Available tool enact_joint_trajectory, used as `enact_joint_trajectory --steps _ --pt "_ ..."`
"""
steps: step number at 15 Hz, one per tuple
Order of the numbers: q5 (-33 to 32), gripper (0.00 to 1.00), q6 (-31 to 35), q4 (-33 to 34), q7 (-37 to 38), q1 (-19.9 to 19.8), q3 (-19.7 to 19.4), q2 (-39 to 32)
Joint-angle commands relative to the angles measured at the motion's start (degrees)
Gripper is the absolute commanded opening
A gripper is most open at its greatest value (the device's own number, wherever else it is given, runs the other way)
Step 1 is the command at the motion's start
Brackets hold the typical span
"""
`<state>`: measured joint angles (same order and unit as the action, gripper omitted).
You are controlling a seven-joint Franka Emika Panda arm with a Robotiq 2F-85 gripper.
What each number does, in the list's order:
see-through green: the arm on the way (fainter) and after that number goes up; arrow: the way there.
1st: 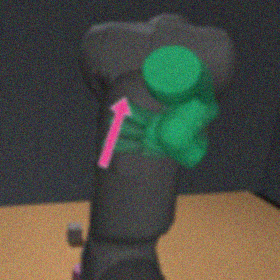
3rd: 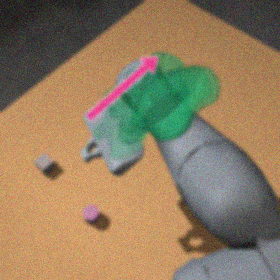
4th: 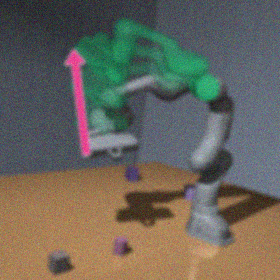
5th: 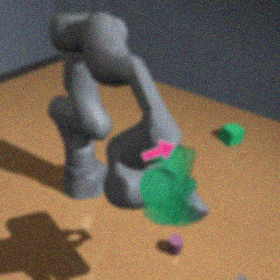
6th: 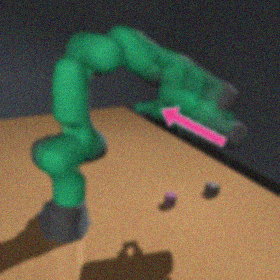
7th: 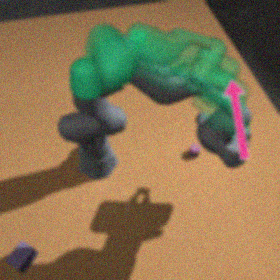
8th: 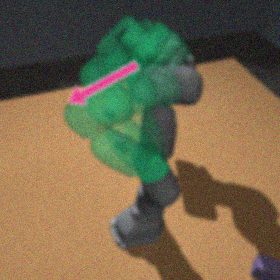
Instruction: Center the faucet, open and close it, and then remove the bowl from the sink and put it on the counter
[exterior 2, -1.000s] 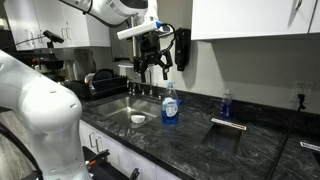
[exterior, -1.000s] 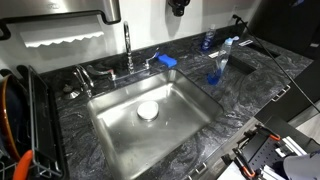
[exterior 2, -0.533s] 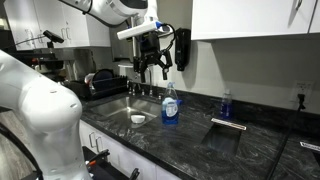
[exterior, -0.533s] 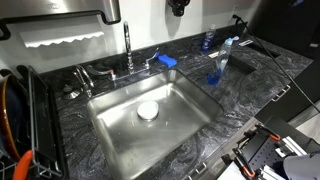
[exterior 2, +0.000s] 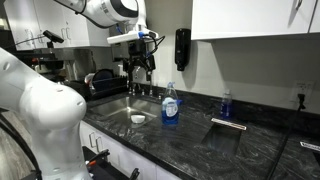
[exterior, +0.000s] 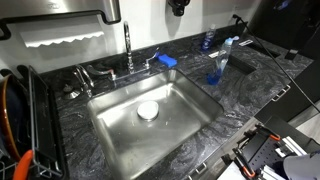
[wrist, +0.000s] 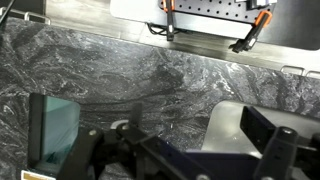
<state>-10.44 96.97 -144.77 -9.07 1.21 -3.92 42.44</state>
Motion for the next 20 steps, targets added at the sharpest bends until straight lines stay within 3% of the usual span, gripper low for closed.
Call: enact_joint_trajectory --steps 1,5,10,13,20 --pt "5.66 1.00 2.45 -0.48 5.81 1.10 2.30 -3.01" --pt "9.64 1.00 11.55 -2.06 13.69 1.19 5.80 -4.48" --pt "4.52 1.00 27.56 -5.48 25.34 -0.33 13.57 -4.30" --pt "3.11 1.00 30.84 -6.33 32.71 -0.55 17.28 -5.35" --pt "7.32 1.00 34.87 -4.30 37.42 0.62 19.14 -15.25"
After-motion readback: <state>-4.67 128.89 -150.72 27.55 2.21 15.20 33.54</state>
